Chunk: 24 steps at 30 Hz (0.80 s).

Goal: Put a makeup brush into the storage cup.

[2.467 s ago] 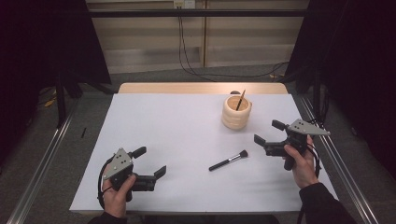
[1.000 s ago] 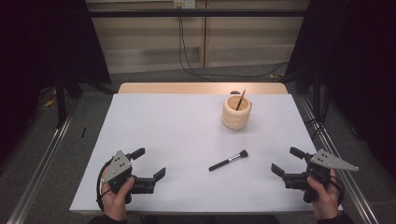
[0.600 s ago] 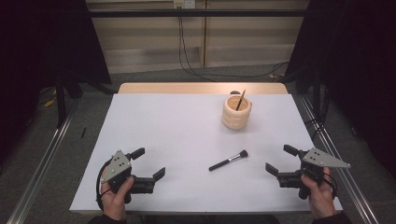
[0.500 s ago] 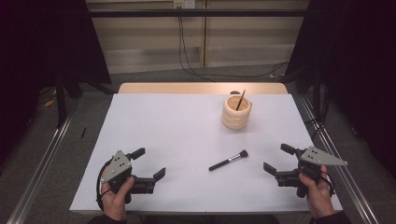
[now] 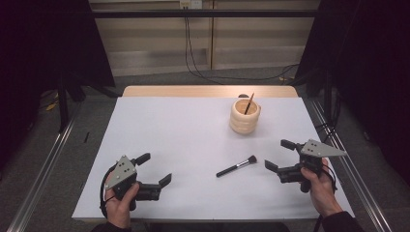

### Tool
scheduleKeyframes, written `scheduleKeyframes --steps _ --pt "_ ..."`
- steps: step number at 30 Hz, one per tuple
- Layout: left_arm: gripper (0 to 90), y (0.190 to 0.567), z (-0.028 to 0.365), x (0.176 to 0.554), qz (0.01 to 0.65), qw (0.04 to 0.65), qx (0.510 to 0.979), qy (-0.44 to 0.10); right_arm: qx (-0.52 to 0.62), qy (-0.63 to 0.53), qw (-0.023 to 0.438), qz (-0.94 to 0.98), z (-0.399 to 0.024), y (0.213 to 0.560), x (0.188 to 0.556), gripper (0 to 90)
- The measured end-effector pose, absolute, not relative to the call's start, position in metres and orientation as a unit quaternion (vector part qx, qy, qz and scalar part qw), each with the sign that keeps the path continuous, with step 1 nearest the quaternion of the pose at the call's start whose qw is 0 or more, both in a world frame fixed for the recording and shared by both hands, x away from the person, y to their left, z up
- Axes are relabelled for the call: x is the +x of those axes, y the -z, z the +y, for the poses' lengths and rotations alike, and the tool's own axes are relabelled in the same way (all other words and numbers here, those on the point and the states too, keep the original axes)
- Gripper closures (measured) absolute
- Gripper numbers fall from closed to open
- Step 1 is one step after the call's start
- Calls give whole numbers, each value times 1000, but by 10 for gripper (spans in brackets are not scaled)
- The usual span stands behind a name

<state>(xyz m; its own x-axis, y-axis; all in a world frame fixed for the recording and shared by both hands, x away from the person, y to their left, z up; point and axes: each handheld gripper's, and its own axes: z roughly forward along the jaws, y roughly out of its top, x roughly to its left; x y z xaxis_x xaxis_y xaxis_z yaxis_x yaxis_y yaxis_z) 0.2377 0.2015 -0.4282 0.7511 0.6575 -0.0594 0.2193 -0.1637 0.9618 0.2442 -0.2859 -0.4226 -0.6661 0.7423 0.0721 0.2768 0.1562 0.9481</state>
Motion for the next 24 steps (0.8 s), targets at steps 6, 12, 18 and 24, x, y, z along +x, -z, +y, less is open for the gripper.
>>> scheduleKeyframes --steps 6,12,18,24 --pt "15 429 200 238 294 572 742 -190 334 -542 213 741 -278 422 256 0" --pt "15 429 200 238 294 572 742 -190 324 -540 210 749 -268 418 270 2" --pt "15 429 201 238 298 573 739 -192 309 -537 193 761 -260 408 277 19" --pt "15 429 201 238 296 571 741 -193 307 -523 178 775 -253 407 287 57"
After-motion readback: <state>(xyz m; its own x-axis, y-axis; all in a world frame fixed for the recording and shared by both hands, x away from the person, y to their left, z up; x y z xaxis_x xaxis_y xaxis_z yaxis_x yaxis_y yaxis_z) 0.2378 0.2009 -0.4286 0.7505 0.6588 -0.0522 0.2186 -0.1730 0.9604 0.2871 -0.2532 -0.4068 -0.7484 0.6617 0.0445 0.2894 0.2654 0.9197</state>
